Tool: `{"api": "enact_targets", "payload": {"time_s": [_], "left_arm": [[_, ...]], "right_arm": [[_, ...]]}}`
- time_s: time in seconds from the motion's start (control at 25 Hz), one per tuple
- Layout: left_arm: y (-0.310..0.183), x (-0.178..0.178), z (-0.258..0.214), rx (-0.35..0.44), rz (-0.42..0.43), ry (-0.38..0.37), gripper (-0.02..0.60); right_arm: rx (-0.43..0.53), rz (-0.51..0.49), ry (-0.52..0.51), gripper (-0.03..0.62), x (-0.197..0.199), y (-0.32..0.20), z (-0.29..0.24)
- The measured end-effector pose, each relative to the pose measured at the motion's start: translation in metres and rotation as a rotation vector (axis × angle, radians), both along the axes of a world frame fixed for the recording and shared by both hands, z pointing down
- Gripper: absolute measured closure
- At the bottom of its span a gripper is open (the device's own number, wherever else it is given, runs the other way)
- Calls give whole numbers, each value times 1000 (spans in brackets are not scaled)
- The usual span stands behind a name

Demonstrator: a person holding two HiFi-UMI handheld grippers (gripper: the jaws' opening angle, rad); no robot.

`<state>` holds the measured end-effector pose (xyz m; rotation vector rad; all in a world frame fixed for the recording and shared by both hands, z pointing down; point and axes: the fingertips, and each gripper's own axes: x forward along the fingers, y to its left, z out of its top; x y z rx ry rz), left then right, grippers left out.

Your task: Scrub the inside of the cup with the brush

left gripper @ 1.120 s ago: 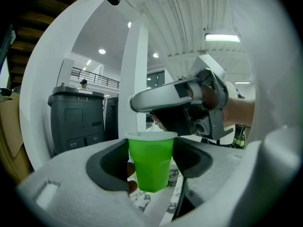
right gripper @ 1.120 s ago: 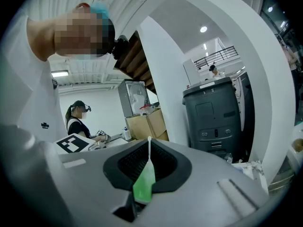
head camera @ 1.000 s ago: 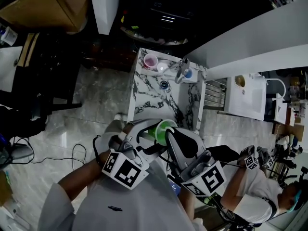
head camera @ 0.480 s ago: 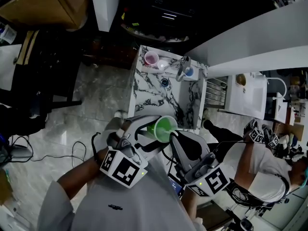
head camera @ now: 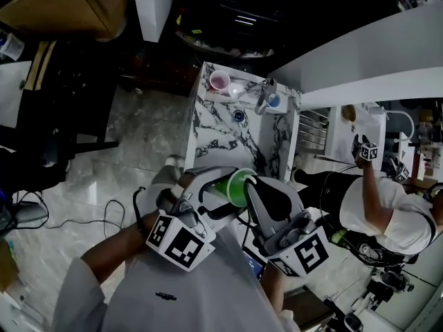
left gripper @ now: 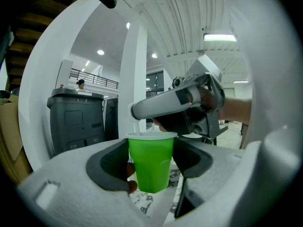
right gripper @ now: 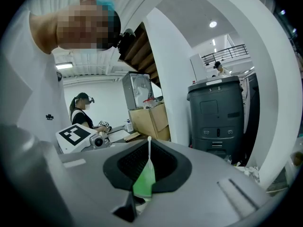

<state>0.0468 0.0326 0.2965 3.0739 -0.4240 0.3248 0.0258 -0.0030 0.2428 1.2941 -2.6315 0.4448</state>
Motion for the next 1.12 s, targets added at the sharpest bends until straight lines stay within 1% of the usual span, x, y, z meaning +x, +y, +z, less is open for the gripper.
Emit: {"api": "enact_targets", "payload": {"time_s": [0.2, 0.28, 0.52, 0.68, 0.8, 0.96, 1.12], "left_arm": [[-7, -4, 1, 1, -29, 2, 285], [-10, -5, 2, 2, -38, 1, 285], [-7, -5, 0, 1, -24, 4, 285], [0, -1, 0, 5, -6, 6, 285], [3, 0, 0, 6, 0, 7, 286], [-3, -1, 0, 7, -23, 9, 285], [-11, -6, 0, 8, -45, 6, 285]], "right_arm": [[-3, -69, -6, 574, -13, 10, -2], [0, -80, 3, 572, -12, 15, -2], [-1, -12, 23, 572, 6, 10, 1], [24, 1, 27, 573, 6, 4, -1], [36, -20, 13, 574, -3, 3, -4], [39, -77, -24, 572, -17, 9, -9], [19, -102, -32, 572, -17, 19, -8]]}}
